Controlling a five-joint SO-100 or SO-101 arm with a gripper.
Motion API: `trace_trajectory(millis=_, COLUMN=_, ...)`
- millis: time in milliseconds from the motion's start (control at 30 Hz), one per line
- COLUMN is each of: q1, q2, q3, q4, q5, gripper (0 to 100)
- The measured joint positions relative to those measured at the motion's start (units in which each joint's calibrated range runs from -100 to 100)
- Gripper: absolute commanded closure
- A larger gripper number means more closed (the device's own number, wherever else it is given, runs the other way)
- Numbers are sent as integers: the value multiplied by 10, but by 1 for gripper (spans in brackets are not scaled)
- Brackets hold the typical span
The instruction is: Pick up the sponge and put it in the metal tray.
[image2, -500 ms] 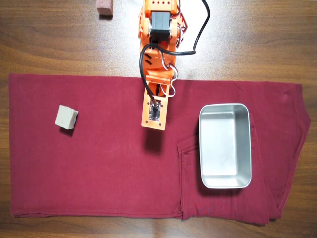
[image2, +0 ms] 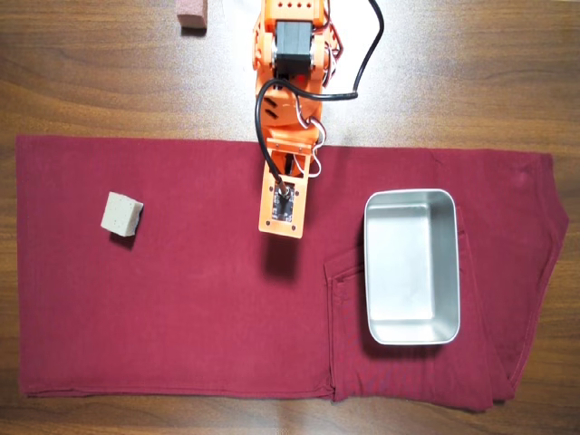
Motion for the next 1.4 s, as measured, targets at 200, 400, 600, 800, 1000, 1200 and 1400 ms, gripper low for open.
trace_trajectory(millis=200, q1=0, q2=0, q3=0, q4=0, q5=0, gripper=100)
trace_trajectory(millis=400, q1=0, q2=0, q3=0, q4=0, q5=0, gripper=100)
trace_trajectory(millis=600, q1=0, q2=0, q3=0, q4=0, q5=0, gripper=100)
trace_trajectory(millis=800, q1=-37, q2=0, q3=0, q4=0, q5=-1, gripper=97)
trace_trajectory(millis=1000, q1=-9, q2=62, q3=-17, q4=-27, q5=7, gripper=92)
trace_trajectory(millis=1200, q1=118, q2=581, q3=-517, q4=-127, q5=-14, gripper=67)
trace_trajectory(millis=1400, q1=354, q2=796, q3=-847, q4=-31, q5=5, gripper=65)
